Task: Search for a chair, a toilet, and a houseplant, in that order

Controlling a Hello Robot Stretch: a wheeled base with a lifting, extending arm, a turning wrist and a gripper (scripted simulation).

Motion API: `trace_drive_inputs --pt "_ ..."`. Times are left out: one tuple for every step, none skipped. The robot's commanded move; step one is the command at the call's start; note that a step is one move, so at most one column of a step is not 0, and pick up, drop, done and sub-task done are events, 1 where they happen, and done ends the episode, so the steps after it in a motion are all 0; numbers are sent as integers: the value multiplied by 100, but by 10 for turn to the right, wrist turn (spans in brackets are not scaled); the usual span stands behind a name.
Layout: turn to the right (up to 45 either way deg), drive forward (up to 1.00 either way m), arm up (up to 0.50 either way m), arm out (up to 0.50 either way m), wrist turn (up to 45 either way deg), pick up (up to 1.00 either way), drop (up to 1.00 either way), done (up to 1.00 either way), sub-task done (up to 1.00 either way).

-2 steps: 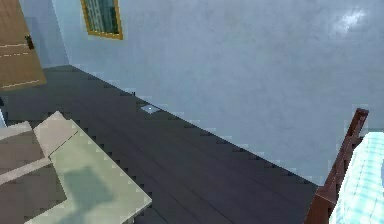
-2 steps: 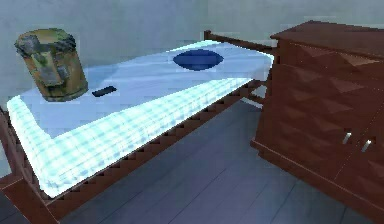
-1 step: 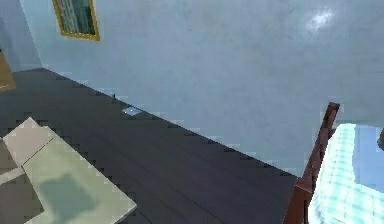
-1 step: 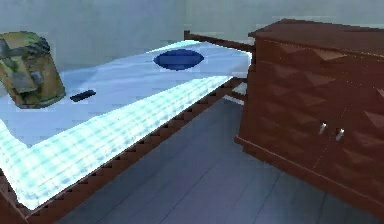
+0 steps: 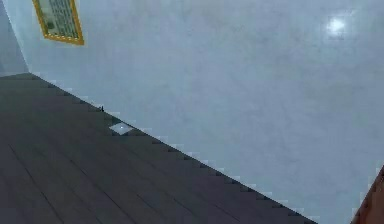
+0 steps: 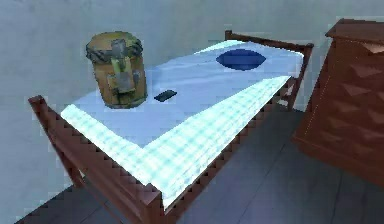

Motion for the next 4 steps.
trace_drive_inputs --pt "270 0 0 0 0 0 0 0 0" --pt "0 5 0 0 0 0 0 0 0" --pt "-450 0 0 0 0 0 0 0 0" --pt "-90 0 0 0 0 0 0 0 0"
